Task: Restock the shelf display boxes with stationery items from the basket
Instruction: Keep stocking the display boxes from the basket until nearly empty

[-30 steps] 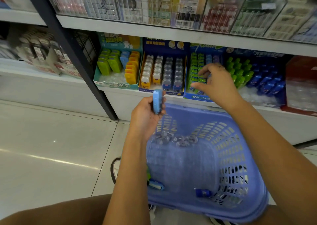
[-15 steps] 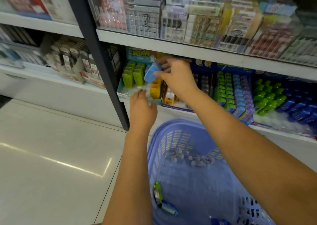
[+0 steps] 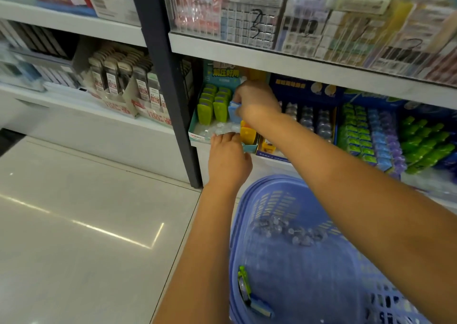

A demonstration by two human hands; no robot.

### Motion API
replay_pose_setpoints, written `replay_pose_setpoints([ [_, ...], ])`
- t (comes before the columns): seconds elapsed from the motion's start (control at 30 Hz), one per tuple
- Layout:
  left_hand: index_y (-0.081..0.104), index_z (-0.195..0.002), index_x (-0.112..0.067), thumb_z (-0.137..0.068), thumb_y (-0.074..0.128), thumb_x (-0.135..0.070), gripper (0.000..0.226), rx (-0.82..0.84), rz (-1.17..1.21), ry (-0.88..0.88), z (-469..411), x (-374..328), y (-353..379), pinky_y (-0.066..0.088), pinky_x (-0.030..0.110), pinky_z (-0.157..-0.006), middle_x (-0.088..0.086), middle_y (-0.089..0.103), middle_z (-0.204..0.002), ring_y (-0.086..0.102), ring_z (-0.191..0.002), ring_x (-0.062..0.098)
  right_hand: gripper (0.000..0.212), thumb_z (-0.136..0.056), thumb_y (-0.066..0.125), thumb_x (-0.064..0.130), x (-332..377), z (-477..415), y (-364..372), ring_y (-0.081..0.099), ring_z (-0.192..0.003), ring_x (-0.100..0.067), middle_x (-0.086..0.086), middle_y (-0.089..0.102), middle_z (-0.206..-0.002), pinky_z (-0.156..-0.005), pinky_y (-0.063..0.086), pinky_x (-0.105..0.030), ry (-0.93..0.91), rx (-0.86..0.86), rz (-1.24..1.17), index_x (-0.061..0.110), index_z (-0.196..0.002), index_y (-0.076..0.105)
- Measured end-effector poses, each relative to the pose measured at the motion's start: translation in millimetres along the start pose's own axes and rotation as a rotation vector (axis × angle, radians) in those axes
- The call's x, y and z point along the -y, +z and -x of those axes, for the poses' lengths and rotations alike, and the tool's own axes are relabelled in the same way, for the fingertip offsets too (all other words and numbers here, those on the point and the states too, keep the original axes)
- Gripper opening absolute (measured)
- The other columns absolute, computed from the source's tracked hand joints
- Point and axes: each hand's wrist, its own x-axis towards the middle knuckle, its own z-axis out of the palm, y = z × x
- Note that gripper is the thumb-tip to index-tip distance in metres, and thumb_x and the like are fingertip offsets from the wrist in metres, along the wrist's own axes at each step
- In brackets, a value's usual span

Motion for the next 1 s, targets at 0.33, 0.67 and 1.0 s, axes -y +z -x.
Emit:
replay_pose_setpoints([
  [0.33,0.052,-0.126,-0.011,-0.092,0.052,-0.024,0.037,-0.008,0.008,0.002,1,1,1,0.013,0.037,-0.117,0.006,0.05,-0.135,0.037,-0.131,0.025,0.013,-0.092,0.044,0.007,-1,0,5,0.046,-0.074,-0.024,-0.012,0.052,-0.096,-0.06,0.032,-0.027,0.023,0.03,0.15,0.004,-0.097,0.056],
  [0.67,0.054,-0.12,-0.006,-0.091,0.053,-0.023,0.033,-0.025,0.033,-0.017,0,-1,1,0.013,0.038,-0.117,0.01,0.053,-0.131,0.039,-0.127,0.028,0.02,-0.091,0.048,0.011,17,-5,-1,0.056,-0.091,-0.031,-0.017,0.061,-0.11,-0.064,0.036,-0.024,-0.063,0.105,0.142,-0.001,-0.102,0.061],
  [1.0,0.059,-0.122,-0.003,-0.095,0.052,-0.018,0.032,-0.15,0.289,-0.019,28,0,-27,0.039,0.03,-0.098,0.013,0.058,-0.127,0.051,-0.119,0.026,0.046,-0.098,0.043,0.02,-11,29,-12,0.045,-0.123,-0.031,-0.019,0.042,-0.138,-0.093,0.039,-0.03,-0.209,0.056,0.175,0.0,-0.139,0.037],
])
